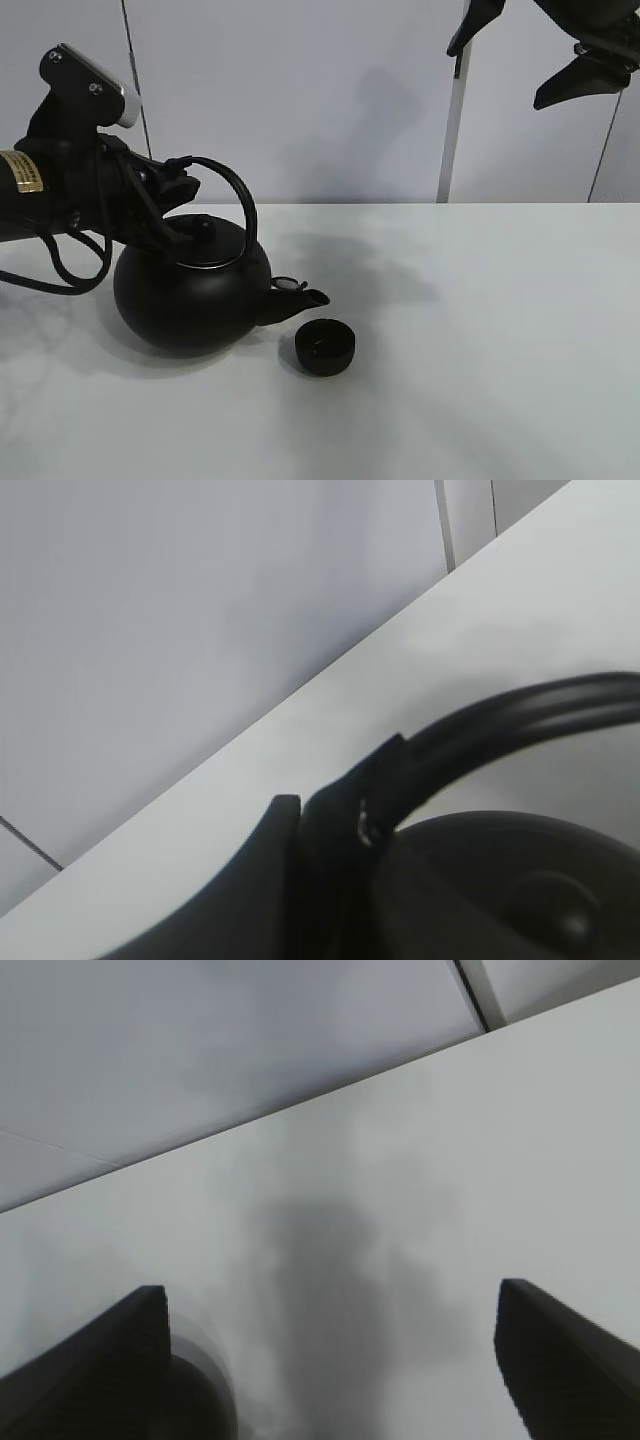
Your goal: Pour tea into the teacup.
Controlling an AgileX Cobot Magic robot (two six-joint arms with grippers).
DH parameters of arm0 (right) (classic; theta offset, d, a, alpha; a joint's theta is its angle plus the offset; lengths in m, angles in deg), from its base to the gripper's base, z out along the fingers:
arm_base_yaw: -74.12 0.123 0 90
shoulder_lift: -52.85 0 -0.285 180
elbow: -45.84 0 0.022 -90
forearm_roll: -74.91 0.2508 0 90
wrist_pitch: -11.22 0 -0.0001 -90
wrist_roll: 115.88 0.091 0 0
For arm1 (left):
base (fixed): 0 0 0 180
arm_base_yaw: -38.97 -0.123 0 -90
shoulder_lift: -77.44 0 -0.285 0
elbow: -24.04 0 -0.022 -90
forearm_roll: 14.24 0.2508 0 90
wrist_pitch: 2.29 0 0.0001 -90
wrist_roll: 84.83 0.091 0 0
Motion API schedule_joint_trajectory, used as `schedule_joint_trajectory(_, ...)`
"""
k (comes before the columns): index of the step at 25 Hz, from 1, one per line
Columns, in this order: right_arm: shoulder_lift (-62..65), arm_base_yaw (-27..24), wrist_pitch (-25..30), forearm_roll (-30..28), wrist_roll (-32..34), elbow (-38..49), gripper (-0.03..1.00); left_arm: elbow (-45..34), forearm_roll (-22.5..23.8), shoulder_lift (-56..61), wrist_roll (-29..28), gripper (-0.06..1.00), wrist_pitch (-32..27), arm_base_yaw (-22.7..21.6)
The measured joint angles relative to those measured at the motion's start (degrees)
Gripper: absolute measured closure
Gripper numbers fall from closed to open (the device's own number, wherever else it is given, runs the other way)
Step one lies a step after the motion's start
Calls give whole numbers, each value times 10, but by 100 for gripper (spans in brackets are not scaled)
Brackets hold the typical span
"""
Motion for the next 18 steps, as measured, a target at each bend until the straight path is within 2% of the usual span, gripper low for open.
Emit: schedule_joint_trajectory(18, 0, 0, 0, 0, 0, 0, 36, 15, 15, 0, 26, 85, -32, 0)
